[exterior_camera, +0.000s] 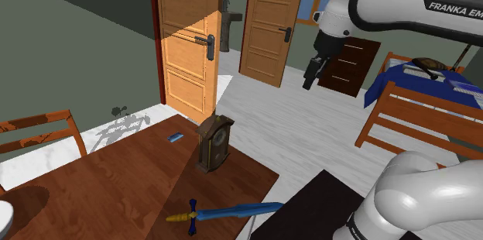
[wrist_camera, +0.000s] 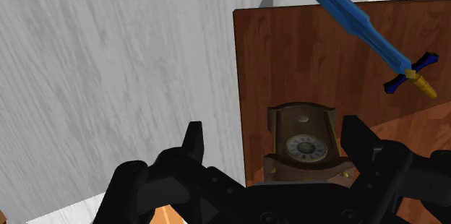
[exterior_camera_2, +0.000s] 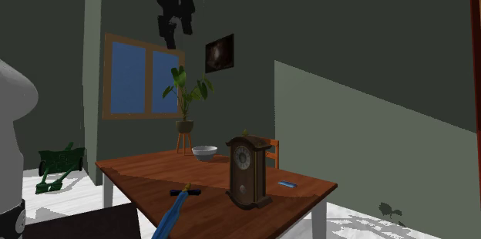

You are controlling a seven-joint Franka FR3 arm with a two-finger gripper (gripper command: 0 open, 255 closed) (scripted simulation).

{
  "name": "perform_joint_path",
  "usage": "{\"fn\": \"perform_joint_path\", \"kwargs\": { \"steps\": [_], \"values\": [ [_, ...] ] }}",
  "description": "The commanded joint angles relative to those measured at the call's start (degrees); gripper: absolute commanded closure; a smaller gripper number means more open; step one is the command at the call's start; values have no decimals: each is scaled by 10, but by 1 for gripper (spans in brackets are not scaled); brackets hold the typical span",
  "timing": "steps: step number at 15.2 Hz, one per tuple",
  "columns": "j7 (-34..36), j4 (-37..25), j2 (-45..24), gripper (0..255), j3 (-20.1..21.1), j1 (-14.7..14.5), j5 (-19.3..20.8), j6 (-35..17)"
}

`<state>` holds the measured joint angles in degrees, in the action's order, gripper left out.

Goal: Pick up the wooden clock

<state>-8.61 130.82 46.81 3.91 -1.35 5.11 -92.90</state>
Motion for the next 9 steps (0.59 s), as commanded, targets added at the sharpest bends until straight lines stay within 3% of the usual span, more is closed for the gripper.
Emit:
{"fn": "perform_joint_path", "kwargs": {
  "steps": [1, 9],
  "values": [
    [0, 0, 0, 0, 0, 0, 0, 0],
    [28, -26, -153, 0, 17, -5, -23, -100]
  ]
}}
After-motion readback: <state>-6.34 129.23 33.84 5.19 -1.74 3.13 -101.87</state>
